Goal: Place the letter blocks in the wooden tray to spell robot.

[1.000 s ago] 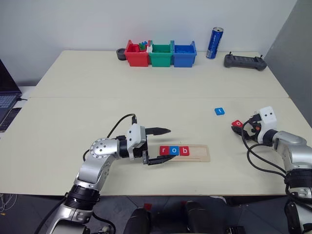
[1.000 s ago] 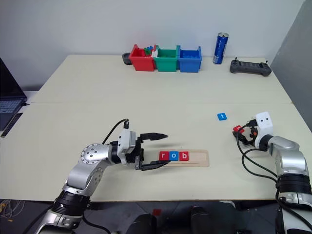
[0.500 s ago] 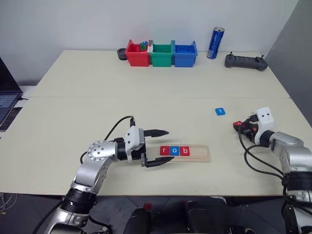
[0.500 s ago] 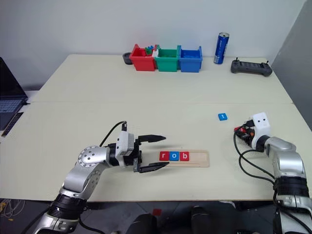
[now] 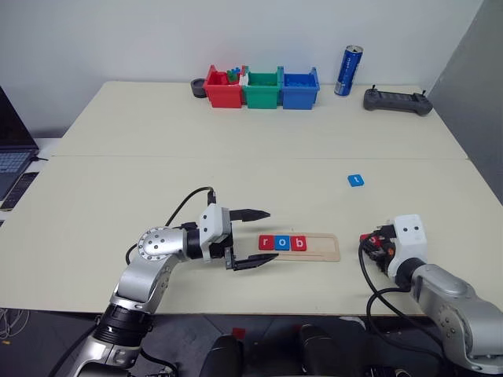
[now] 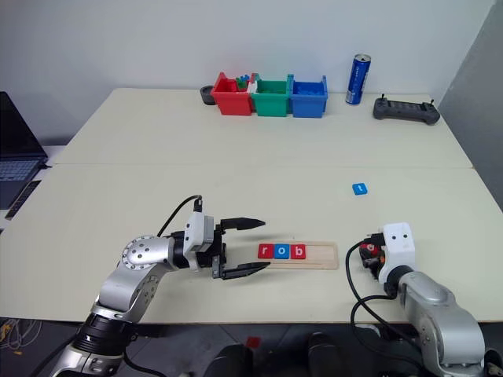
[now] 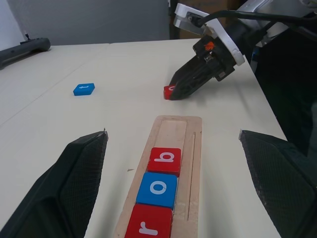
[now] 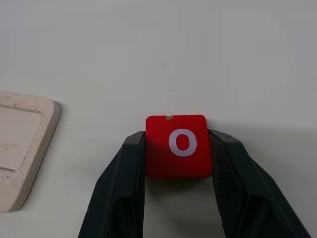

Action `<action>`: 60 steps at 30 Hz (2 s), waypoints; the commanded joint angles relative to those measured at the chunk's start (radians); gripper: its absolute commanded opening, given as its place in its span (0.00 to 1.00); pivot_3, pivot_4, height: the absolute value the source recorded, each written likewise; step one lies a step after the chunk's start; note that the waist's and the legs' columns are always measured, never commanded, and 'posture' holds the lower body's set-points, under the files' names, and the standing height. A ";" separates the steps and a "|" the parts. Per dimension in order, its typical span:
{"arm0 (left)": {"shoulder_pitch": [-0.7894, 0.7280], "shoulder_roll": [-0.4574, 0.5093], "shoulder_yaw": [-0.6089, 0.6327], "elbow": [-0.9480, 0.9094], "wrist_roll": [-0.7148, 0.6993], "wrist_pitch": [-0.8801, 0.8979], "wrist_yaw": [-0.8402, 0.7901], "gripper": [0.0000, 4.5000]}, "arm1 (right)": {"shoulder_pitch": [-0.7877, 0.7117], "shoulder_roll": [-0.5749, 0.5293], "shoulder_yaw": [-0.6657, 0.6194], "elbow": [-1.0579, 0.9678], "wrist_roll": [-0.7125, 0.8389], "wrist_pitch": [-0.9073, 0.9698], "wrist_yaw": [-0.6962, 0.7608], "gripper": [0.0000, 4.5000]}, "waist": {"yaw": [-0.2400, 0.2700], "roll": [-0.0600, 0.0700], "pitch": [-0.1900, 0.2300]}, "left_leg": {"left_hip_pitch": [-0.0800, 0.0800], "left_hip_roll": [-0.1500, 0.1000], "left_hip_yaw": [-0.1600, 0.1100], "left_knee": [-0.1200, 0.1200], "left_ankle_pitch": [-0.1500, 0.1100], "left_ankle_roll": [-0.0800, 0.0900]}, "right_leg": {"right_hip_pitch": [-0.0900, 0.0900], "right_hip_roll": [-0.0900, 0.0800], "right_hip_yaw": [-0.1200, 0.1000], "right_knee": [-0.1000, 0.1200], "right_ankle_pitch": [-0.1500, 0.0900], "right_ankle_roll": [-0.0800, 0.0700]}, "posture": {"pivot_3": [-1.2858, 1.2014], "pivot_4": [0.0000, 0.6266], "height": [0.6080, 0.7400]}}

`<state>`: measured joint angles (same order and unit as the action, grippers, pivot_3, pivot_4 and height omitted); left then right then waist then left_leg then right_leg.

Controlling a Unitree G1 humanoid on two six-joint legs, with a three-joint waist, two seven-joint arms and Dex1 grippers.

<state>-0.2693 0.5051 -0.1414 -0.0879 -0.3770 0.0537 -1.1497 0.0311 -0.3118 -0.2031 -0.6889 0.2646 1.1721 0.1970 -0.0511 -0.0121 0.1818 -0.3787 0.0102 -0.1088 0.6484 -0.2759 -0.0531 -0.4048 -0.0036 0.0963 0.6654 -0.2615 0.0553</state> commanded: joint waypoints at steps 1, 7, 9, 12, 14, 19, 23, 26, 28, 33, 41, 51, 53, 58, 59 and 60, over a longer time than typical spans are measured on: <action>-0.019 0.001 0.005 -0.029 -0.017 -0.003 -0.010 1.00 | 0.031 0.021 0.033 -0.028 0.002 0.058 -0.025 0.48 | 0.000 0.000 0.000 | 0.000 0.000 0.000 0.000 0.000 0.000 | 0.000 0.000 0.000 0.000 0.000 0.000 | 0.52 0.24 1.00; -0.029 -0.001 0.004 -0.017 -0.014 -0.002 -0.020 1.00 | -0.001 0.007 0.011 -0.022 0.004 0.023 -0.019 0.93 | -0.001 -0.001 -0.001 | 0.000 0.000 0.000 0.000 0.000 0.000 | 0.000 0.000 0.000 0.000 0.000 0.000 | 0.52 0.24 1.00; -0.027 -0.003 0.001 -0.017 -0.011 -0.004 -0.022 1.00 | -0.030 -0.019 0.009 -0.025 0.003 0.012 -0.009 1.00 | -0.002 -0.001 -0.001 | 0.000 0.000 0.000 0.000 0.000 0.000 | 0.000 0.000 0.000 0.000 0.000 0.000 | 0.52 0.24 1.00; -0.028 -0.007 -0.001 -0.017 -0.009 -0.004 -0.020 1.00 | -0.076 -0.115 0.042 0.009 -0.018 -0.072 0.042 1.00 | -0.003 -0.001 -0.001 | 0.000 0.000 0.001 0.000 0.000 0.000 | 0.000 0.000 0.000 -0.001 0.000 0.000 | 0.52 0.24 1.00; -0.036 -0.011 -0.002 -0.009 -0.008 -0.005 -0.020 1.00 | -0.121 -0.204 0.064 0.064 -0.006 -0.152 0.133 1.00 | -0.004 -0.001 -0.001 | 0.000 0.000 0.001 0.000 0.000 0.000 | 0.000 0.000 0.001 -0.001 0.000 0.000 | 0.52 0.24 1.00; -0.057 -0.024 -0.007 0.017 -0.004 -0.013 -0.025 1.00 | -0.169 -0.446 0.078 0.242 0.098 -0.461 0.592 1.00 | -0.005 -0.002 0.000 | 0.000 0.000 0.001 -0.001 0.000 0.000 | 0.000 0.000 0.000 -0.001 0.000 0.000 | 0.52 0.24 1.00; -0.067 -0.035 -0.013 0.033 -0.003 -0.023 -0.033 1.00 | -0.209 -0.570 0.100 0.473 0.090 -0.757 0.890 1.00 | -0.004 -0.003 0.001 | -0.001 -0.001 0.001 0.000 0.000 0.000 | 0.000 -0.001 0.000 -0.002 0.000 0.000 | 0.52 0.24 1.00; -0.066 -0.039 -0.016 0.037 -0.001 -0.028 -0.036 1.00 | -0.267 -0.610 0.151 0.654 0.027 -0.948 1.000 1.00 | -0.004 -0.003 0.001 | 0.000 -0.001 0.002 0.000 0.000 0.000 | 0.000 -0.001 0.000 -0.002 0.000 0.000 | 0.52 0.24 1.00; -0.062 -0.040 -0.015 0.036 0.000 -0.030 -0.039 1.00 | -0.305 -0.616 0.173 0.742 0.007 -1.014 1.043 1.00 | -0.005 -0.003 0.001 | 0.000 0.000 0.002 0.000 0.000 0.000 | 0.000 0.000 0.000 -0.002 0.000 0.000 | 0.52 0.24 1.00; -0.046 -0.038 -0.011 0.021 0.001 -0.031 -0.037 1.00 | -0.338 -0.623 0.228 0.881 -0.036 -1.130 1.137 1.00 | -0.005 -0.003 0.001 | 0.000 0.000 0.001 0.000 0.000 0.000 | 0.000 -0.001 0.000 -0.001 0.000 0.000 | 0.52 0.24 1.00; -0.031 -0.031 -0.008 0.005 0.000 -0.025 -0.033 1.00 | -0.371 -0.582 0.287 1.018 -0.107 -1.245 1.146 1.00 | -0.005 -0.003 0.001 | 0.000 0.000 0.002 0.001 0.000 0.000 | 0.000 -0.001 0.001 0.000 0.001 0.000 | 0.52 0.24 1.00; -0.022 -0.018 -0.005 -0.012 -0.005 -0.018 -0.033 1.00 | -0.431 -0.537 0.295 1.084 -0.113 -1.247 1.150 0.64 | -0.006 -0.003 0.001 | 0.001 0.000 0.002 0.001 0.000 0.000 | 0.001 -0.001 0.001 0.000 0.001 0.000 | 0.52 0.24 1.00; -0.022 -0.018 -0.005 -0.015 -0.005 -0.015 -0.030 1.00 | -0.435 -0.537 0.294 1.080 -0.110 -1.240 1.155 0.49 | -0.006 -0.003 0.001 | 0.001 0.000 0.002 0.001 0.000 0.000 | 0.001 -0.001 0.001 0.000 0.001 0.000 | 0.52 0.24 1.00; -0.021 -0.019 -0.005 -0.017 -0.003 -0.014 -0.026 1.00 | -0.447 -0.543 0.295 1.043 -0.104 -1.216 1.165 0.32 | -0.005 -0.003 0.001 | 0.001 0.000 0.002 0.002 0.000 0.000 | 0.001 -0.001 0.001 0.001 0.001 0.000 | 0.52 0.24 1.00; -0.022 -0.020 -0.005 -0.017 -0.003 -0.013 -0.025 1.00 | -0.452 -0.539 0.295 1.015 -0.096 -1.195 1.162 0.32 | -0.005 -0.003 0.001 | 0.001 0.000 0.001 0.002 0.000 0.000 | 0.001 -0.001 0.001 0.001 0.001 0.000 | 0.52 0.24 1.00; -0.023 -0.021 -0.005 -0.016 -0.003 -0.013 -0.023 1.00 | -0.458 -0.535 0.295 0.985 -0.088 -1.171 1.157 0.32 | -0.006 -0.003 0.001 | 0.001 0.000 0.001 0.002 0.000 0.000 | 0.001 -0.001 0.001 0.001 0.001 0.000 | 0.52 0.24 1.00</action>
<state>-0.2873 0.4821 -0.1534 -0.0702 -0.3730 0.0428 -1.1795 -0.4021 -0.8466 0.1000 0.3581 0.1582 -0.0250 1.3526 -0.0566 -0.0147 0.1825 -0.3776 0.0099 -0.1074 0.6504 -0.2759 -0.0529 -0.4041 -0.0045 0.0971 0.6662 -0.2609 0.0552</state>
